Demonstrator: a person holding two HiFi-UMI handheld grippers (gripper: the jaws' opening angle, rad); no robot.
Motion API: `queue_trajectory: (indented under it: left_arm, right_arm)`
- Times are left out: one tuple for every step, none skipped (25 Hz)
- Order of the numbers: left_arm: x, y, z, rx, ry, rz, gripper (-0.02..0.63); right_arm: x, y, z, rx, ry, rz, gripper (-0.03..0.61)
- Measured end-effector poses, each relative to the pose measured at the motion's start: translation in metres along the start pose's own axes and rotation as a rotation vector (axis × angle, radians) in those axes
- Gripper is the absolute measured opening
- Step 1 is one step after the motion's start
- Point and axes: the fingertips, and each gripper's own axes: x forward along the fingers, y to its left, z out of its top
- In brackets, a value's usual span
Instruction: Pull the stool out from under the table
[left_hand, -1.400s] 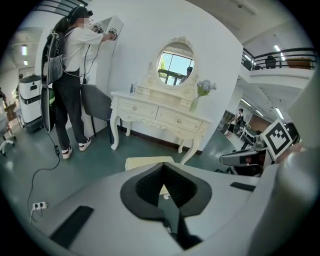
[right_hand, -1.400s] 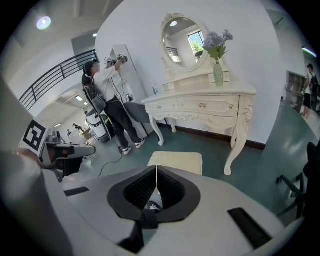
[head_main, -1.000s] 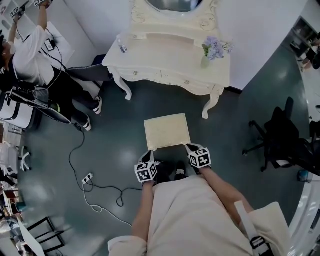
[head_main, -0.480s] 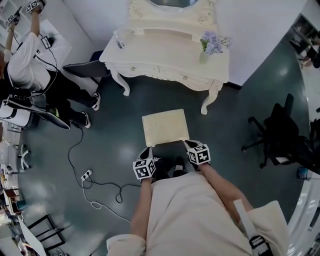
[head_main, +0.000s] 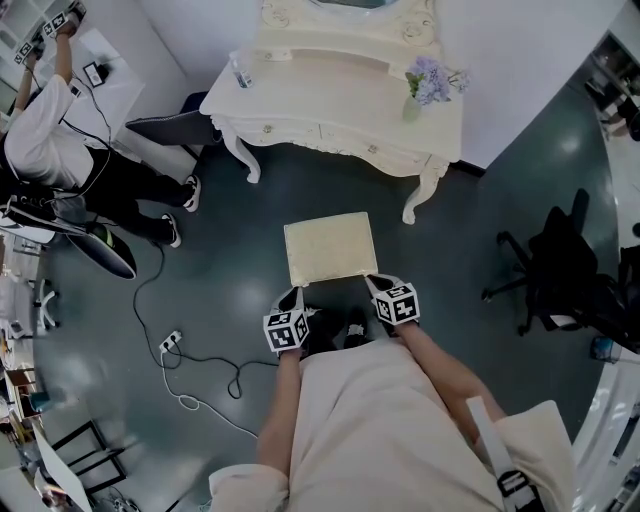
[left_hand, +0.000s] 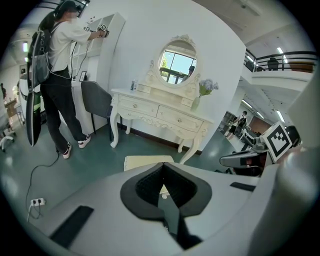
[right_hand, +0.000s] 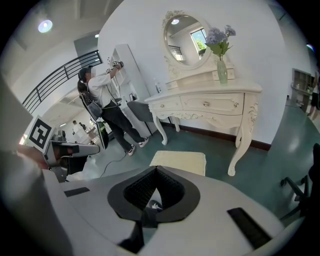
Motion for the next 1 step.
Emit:
queue_trajectory:
  left_arm:
    - [0.0005, -0.0006, 0.0003, 0.001, 0.0, -0.003, 0.014]
  right_arm:
    - [-0.0003, -0.0003, 0.0004, 0.0, -0.001, 0.0, 0.043]
